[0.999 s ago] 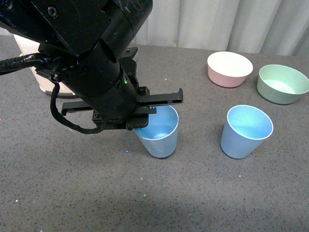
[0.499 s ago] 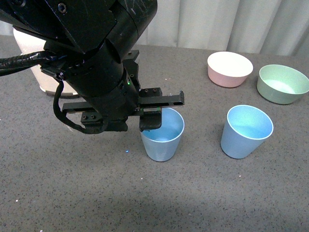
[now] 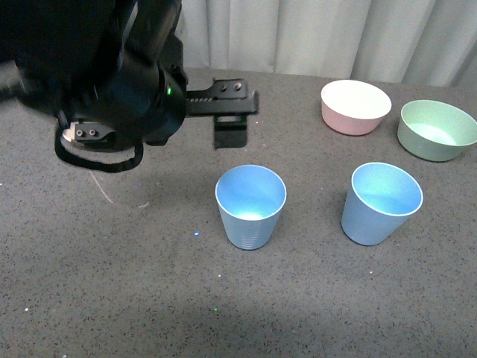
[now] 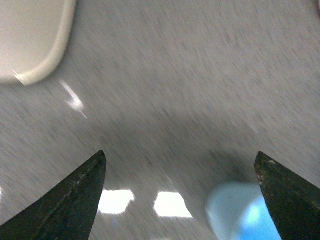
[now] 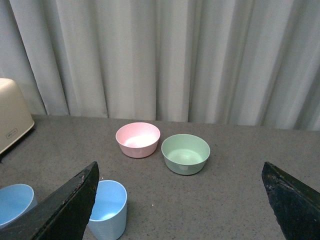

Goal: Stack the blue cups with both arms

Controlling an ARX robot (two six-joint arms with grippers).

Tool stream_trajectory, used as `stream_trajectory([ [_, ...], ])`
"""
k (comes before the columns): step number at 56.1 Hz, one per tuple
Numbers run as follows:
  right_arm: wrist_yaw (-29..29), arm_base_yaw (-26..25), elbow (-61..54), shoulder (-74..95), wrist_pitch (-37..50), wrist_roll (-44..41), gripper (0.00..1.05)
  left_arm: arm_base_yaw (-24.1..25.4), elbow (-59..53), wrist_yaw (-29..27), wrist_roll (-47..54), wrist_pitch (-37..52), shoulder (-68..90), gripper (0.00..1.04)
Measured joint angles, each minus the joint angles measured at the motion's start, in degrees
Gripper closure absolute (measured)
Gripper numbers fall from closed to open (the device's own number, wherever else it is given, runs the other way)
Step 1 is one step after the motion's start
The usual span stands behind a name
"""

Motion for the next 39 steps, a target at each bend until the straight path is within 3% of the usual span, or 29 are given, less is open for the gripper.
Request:
stream_trajectory([
  [3,0.0,0.0,0.0,0.0,0.0,0.0,0.1,0.6,-6.8,-3.8,5.5,13.0,-0.4,0.29],
  [9,0.2,0.0,0.0,0.0,0.0,0.0,0.1,3.5,-19.7,-3.5,12.0,41.2,-3.2,0.45],
  [14,0.2,0.0,0.0,0.0,0.0,0.0,0.1,6.1,-25.4,-1.8,14.8,54.3,-9.6,0.59],
  [19,0.0,0.0,0.0,0.0,0.0,0.0,0.1,8.5,-29.7,-0.2,15.9,56.8,-15.8,0.73],
  [28,0.0,0.0,0.0,0.0,0.0,0.0,0.1,12.2,-37.3,3.8,16.6,51.9,-25.2,1.01],
  [39,0.0,0.0,0.0,0.0,0.0,0.0,0.1,15.8,-43.3,7.4,17.1,48.6,-35.0,1.01],
])
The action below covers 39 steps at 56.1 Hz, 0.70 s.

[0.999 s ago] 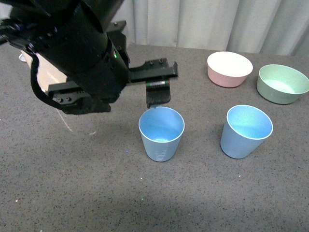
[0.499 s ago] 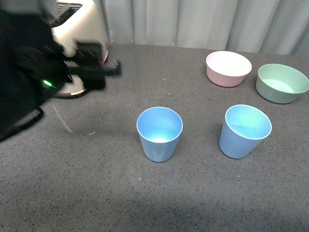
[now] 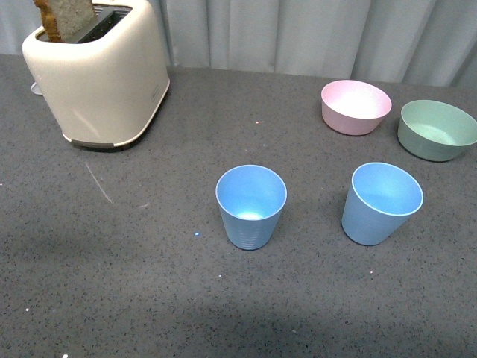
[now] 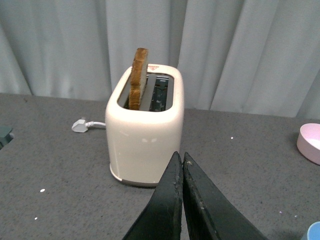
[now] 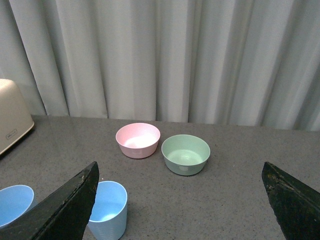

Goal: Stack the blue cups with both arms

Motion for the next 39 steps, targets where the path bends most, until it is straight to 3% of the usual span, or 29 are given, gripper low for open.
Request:
stream_trajectory([
  [23,0.0,0.0,0.0,0.0,0.0,0.0,0.1,5.2,-7.1,5.1,0.1,-12.5,-19.6,1.01],
  [25,0.0,0.0,0.0,0.0,0.0,0.0,0.1,7.5,-7.6,8.5,0.1,-14.5,-21.9,1.01],
  [28,0.0,0.0,0.0,0.0,0.0,0.0,0.1,9.7,-8.3,9.2,0.1,-17.6,-25.7,1.01],
  [39,0.0,0.0,0.0,0.0,0.0,0.0,0.1,10.1,-8.9,9.8,0.1,-26.7,-36.3,1.01],
])
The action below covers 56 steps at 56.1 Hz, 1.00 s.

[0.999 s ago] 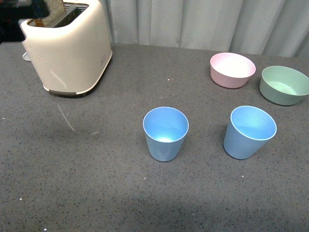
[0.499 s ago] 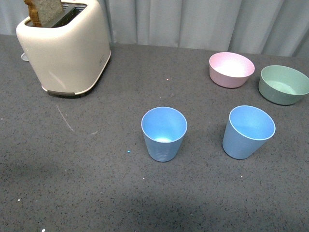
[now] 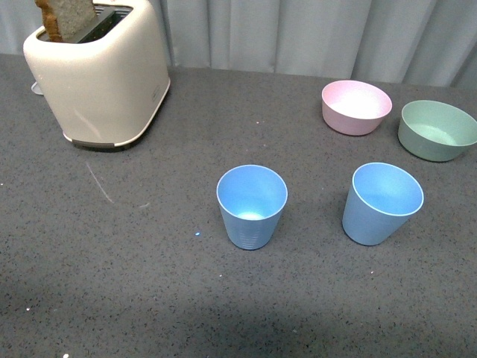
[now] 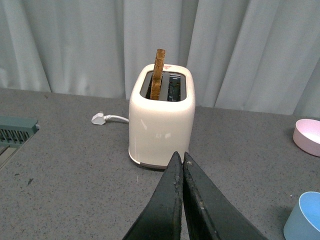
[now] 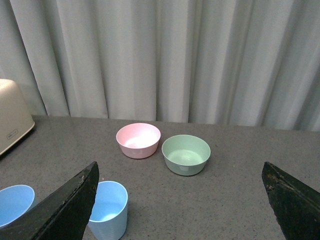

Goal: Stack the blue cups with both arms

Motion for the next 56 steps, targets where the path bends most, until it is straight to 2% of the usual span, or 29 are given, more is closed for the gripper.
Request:
stream_trajectory([
  [39,0.0,0.0,0.0,0.0,0.0,0.0,0.1,0.0,0.0,0.0,0.0,-20.6,-21.8,1.01],
  [56,0.0,0.0,0.0,0.0,0.0,0.0,0.1,0.0,0.0,0.0,0.0,-25.4,-26.6,1.01],
])
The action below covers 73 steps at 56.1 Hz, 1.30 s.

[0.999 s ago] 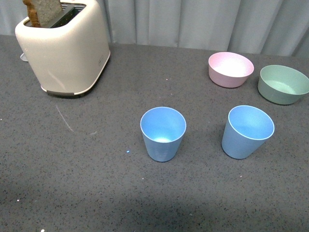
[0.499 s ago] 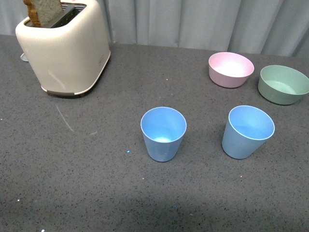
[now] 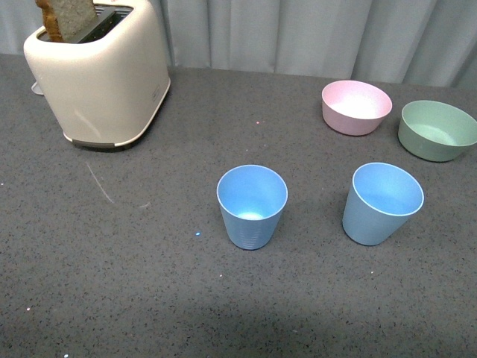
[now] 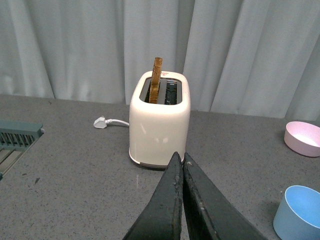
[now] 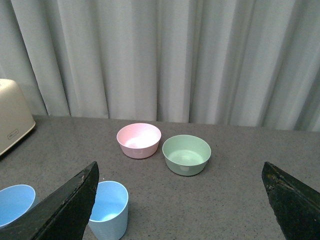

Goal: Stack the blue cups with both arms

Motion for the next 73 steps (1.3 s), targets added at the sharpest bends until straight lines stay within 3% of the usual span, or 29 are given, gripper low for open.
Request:
stream_trajectory([
  [7,0.0,0.0,0.0,0.0,0.0,0.0,0.1,0.0,0.0,0.0,0.0,-1.8,-1.8,1.01],
  [12,0.0,0.0,0.0,0.0,0.0,0.0,0.1,0.0,0.0,0.0,0.0,-10.3,-8.5,1.01],
  [21,0.0,0.0,0.0,0.0,0.0,0.0,0.1,0.0,0.0,0.0,0.0,-11.2,-10.8,1.01],
  [32,0.0,0.0,0.0,0.0,0.0,0.0,0.1,0.0,0.0,0.0,0.0,-11.3,-10.9,0.68],
  [38,-0.7,-0.4,2.0,5.7,-3.2,-6.9,0.1,0.0,0.0,0.0,0.0,-11.3,-10.9,0.49],
  [47,-2.7,-1.4,6.3,28.5,7.2,-12.2,0.1,0.0,0.0,0.0,0.0,-11.3,-10.9,0.24],
  [51,-3.1,-0.3,10.5,44.2,13.7,-11.3,0.1,0.0,0.0,0.0,0.0,-11.3,-10.9,0.06],
  [60,-2.6,3.3,21.1,69.3,14.8,-8.1,0.1,0.0,0.0,0.0,0.2,-11.3,-10.9,0.07],
  [73,-0.7,6.9,31.8,86.8,11.2,-5.0,0.1,0.0,0.0,0.0,0.1,-11.3,-10.9,0.07],
])
